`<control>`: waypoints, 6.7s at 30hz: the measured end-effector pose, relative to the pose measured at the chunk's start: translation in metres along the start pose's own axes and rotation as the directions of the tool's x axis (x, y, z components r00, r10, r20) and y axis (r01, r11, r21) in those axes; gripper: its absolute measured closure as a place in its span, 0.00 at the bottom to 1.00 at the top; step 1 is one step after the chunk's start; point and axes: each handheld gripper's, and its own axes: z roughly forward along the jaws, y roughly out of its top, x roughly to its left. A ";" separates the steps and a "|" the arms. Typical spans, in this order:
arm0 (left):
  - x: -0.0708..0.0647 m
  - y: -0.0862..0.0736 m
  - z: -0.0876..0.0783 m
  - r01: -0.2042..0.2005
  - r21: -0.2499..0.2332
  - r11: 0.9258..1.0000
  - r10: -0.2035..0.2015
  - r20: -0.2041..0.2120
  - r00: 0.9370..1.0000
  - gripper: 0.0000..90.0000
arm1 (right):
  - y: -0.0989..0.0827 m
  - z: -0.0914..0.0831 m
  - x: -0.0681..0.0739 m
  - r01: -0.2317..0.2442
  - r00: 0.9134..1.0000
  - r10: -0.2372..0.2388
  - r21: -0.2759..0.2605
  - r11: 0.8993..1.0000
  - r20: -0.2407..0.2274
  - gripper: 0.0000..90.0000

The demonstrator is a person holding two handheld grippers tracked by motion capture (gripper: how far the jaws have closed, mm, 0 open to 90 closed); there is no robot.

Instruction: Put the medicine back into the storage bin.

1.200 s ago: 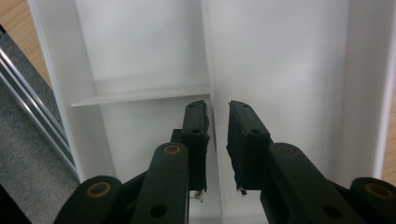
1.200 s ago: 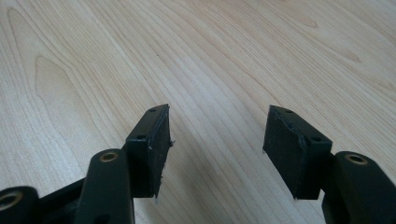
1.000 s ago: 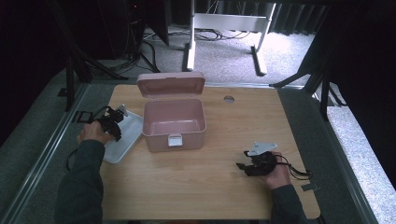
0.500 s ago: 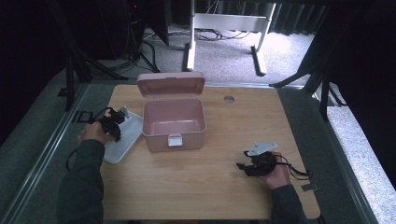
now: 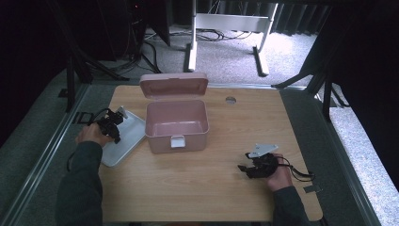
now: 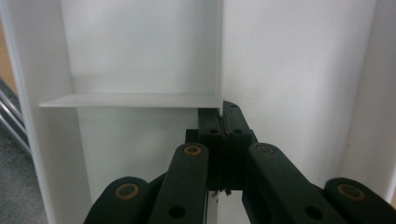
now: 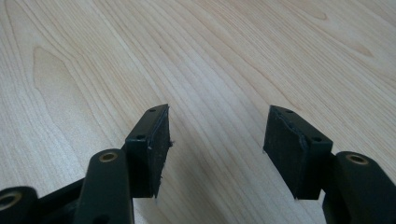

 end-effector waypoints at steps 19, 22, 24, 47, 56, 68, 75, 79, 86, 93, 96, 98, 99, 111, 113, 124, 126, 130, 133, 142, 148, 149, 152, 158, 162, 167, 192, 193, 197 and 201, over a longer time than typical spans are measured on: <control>-0.006 -0.033 -0.049 -0.130 -0.095 0.987 0.126 -0.046 0.991 0.99 | 0.000 0.000 -0.001 -0.002 1.000 0.002 0.000 1.000 -0.004 0.44; -0.006 -0.040 -0.059 -0.146 -0.094 0.985 0.141 -0.062 0.988 0.99 | 0.001 0.001 0.001 0.001 1.000 -0.001 0.003 1.000 -0.006 0.44; -0.005 -0.045 -0.068 -0.155 -0.090 0.984 0.149 -0.076 0.986 0.99 | 0.001 0.001 0.001 0.004 1.000 -0.004 0.000 1.000 -0.006 0.44; -0.033 -0.066 -0.152 -0.404 -0.227 0.886 0.391 -0.102 0.915 0.99 | 0.001 0.000 0.001 -0.004 1.000 0.004 0.001 1.000 -0.005 0.44; -0.059 -0.043 -0.156 -0.513 -0.274 0.814 0.512 -0.080 0.855 0.99 | 0.001 0.001 0.001 0.008 1.000 -0.008 0.002 1.000 -0.007 0.44; -0.100 0.008 -0.163 -0.626 -0.255 0.738 0.623 -0.100 0.776 0.99 | 0.000 -0.002 -0.001 -0.002 1.000 0.002 -0.009 1.000 -0.001 0.44; -0.114 0.025 -0.166 -0.654 -0.262 0.709 0.654 -0.101 0.750 0.99 | 0.000 -0.002 -0.001 -0.001 1.000 0.001 -0.007 1.000 -0.001 0.44; -0.122 0.037 -0.163 -0.670 -0.262 0.694 0.671 -0.102 0.735 0.99 | 0.000 -0.002 -0.001 -0.002 1.000 0.002 -0.011 1.000 -0.002 0.44; -0.130 0.057 -0.155 -0.693 -0.248 0.677 0.694 -0.097 0.713 0.99 | 0.000 -0.003 -0.002 -0.004 1.000 0.004 -0.012 1.000 0.000 0.44; -0.132 0.078 -0.147 -0.701 -0.262 0.664 0.705 -0.096 0.703 0.99 | 0.000 -0.002 -0.002 -0.005 1.000 0.005 -0.011 1.000 -0.002 0.44; -0.132 0.084 -0.144 -0.698 -0.274 0.661 0.704 -0.096 0.704 0.99 | 0.000 -0.001 -0.002 -0.005 1.000 0.005 -0.008 1.000 -0.004 0.44; -0.131 0.089 -0.142 -0.698 -0.283 0.658 0.705 -0.094 0.703 0.99 | 0.000 -0.001 -0.001 -0.005 1.000 0.005 -0.006 1.000 -0.005 0.44; -0.131 0.092 -0.141 -0.695 -0.289 0.658 0.704 -0.092 0.705 0.99 | 0.000 -0.001 -0.001 -0.005 1.000 0.005 -0.006 1.000 -0.005 0.44; -0.132 0.115 -0.131 -0.710 -0.289 0.642 0.730 -0.051 0.681 0.99 | -0.001 0.001 -0.001 -0.001 1.000 0.001 -0.005 1.000 -0.008 0.44; -0.132 0.118 -0.130 -0.706 -0.286 0.648 0.727 -0.045 0.685 0.99 | -0.001 0.001 -0.001 -0.006 1.000 0.006 -0.004 1.000 -0.010 0.44; -0.130 0.126 -0.126 -0.691 -0.289 0.663 0.711 -0.047 0.702 0.94 | -0.002 0.000 -0.001 -0.007 1.000 0.007 -0.005 1.000 -0.010 0.44; -0.129 0.125 -0.125 -0.660 -0.302 0.688 0.684 -0.034 0.728 0.83 | -0.002 0.000 -0.001 -0.008 1.000 0.008 -0.003 1.000 -0.010 0.44; -0.127 0.119 -0.126 -0.674 -0.299 0.676 0.690 -0.067 0.721 0.75 | -0.003 0.000 -0.001 -0.007 1.000 0.007 -0.005 1.000 -0.008 0.44; -0.125 0.114 -0.128 -0.669 -0.311 0.675 0.679 -0.095 0.728 0.74 | -0.003 0.000 -0.001 -0.007 1.000 0.007 -0.002 1.000 -0.010 0.44; -0.135 0.122 -0.113 -0.686 -0.267 0.677 0.690 -0.092 0.718 0.88 | -0.002 0.001 0.001 0.000 1.000 0.000 0.003 1.000 -0.010 0.44; -0.133 0.124 -0.117 -0.700 -0.267 0.663 0.716 -0.049 0.696 0.99 | -0.004 0.002 -0.001 -0.008 1.000 0.008 0.007 1.000 -0.010 0.44; -0.133 0.123 -0.118 -0.682 -0.271 0.679 0.702 -0.032 0.712 0.99 | -0.004 0.002 0.000 -0.002 1.000 0.002 0.010 1.000 -0.006 0.44; -0.131 0.125 -0.118 -0.705 -0.271 0.655 0.725 -0.034 0.688 0.99 | -0.004 0.003 0.001 0.004 1.000 -0.003 0.019 1.000 -0.002 0.44; -0.131 0.123 -0.116 -0.655 -0.280 0.702 0.681 -0.007 0.733 0.87 | -0.003 0.002 0.001 0.003 1.000 -0.003 0.016 1.000 0.000 0.44; -0.130 0.122 -0.119 -0.649 -0.294 0.702 0.672 -0.028 0.740 0.82 | -0.003 0.002 0.001 0.005 1.000 -0.005 0.017 1.000 0.000 0.44; -0.130 0.112 -0.123 -0.667 -0.322 0.673 0.685 -0.072 0.725 0.72 | -0.004 0.002 0.000 0.001 1.000 -0.001 0.016 1.000 -0.001 0.44; -0.069 0.007 -0.154 -0.343 -0.697 0.630 0.459 -0.021 0.888 0.62 | -0.003 0.002 0.000 0.000 1.000 0.000 0.023 1.000 0.003 0.44; -0.066 0.005 -0.155 -0.333 -0.704 0.627 0.445 -0.026 0.895 0.62 | -0.003 0.002 0.000 0.001 1.000 -0.002 0.024 1.000 0.003 0.44; -0.055 0.000 -0.160 -0.292 -0.730 0.618 0.409 -0.018 0.912 0.61 | -0.004 0.001 0.000 0.000 1.000 0.000 0.021 1.000 0.007 0.44; -0.044 -0.003 -0.166 -0.254 -0.741 0.621 0.365 -0.013 0.931 0.61 | -0.004 0.000 -0.001 -0.006 1.000 0.005 0.023 1.000 0.009 0.44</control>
